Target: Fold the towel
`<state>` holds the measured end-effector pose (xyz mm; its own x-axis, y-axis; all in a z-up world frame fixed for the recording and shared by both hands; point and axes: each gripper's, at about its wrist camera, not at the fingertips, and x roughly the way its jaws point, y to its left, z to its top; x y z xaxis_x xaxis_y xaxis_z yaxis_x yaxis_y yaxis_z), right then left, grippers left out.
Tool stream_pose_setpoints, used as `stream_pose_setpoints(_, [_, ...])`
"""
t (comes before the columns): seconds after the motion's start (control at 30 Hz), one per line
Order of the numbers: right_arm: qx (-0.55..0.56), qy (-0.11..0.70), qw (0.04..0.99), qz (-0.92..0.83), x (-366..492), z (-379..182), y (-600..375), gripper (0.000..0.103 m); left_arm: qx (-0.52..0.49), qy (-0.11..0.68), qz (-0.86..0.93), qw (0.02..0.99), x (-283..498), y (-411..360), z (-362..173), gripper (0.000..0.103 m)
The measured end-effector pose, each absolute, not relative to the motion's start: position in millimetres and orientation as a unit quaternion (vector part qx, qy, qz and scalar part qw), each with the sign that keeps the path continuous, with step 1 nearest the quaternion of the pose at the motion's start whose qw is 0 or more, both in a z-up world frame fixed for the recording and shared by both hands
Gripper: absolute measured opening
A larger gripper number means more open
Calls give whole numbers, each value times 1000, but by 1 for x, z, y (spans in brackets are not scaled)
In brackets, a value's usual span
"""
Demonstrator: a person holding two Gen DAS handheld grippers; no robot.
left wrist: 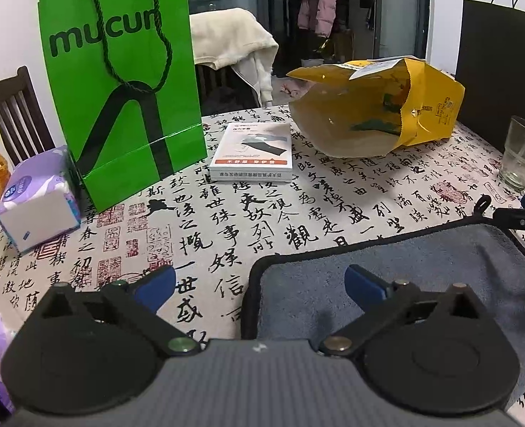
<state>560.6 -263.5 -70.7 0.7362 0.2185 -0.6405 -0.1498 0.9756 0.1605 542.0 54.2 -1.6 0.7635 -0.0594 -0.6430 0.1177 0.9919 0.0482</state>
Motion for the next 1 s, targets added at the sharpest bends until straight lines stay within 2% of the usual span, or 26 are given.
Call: stream_pose_setpoints(1.0, [57, 329, 937, 103, 490, -33, -268, 103, 36, 313, -35, 948, 464, 53, 40, 103])
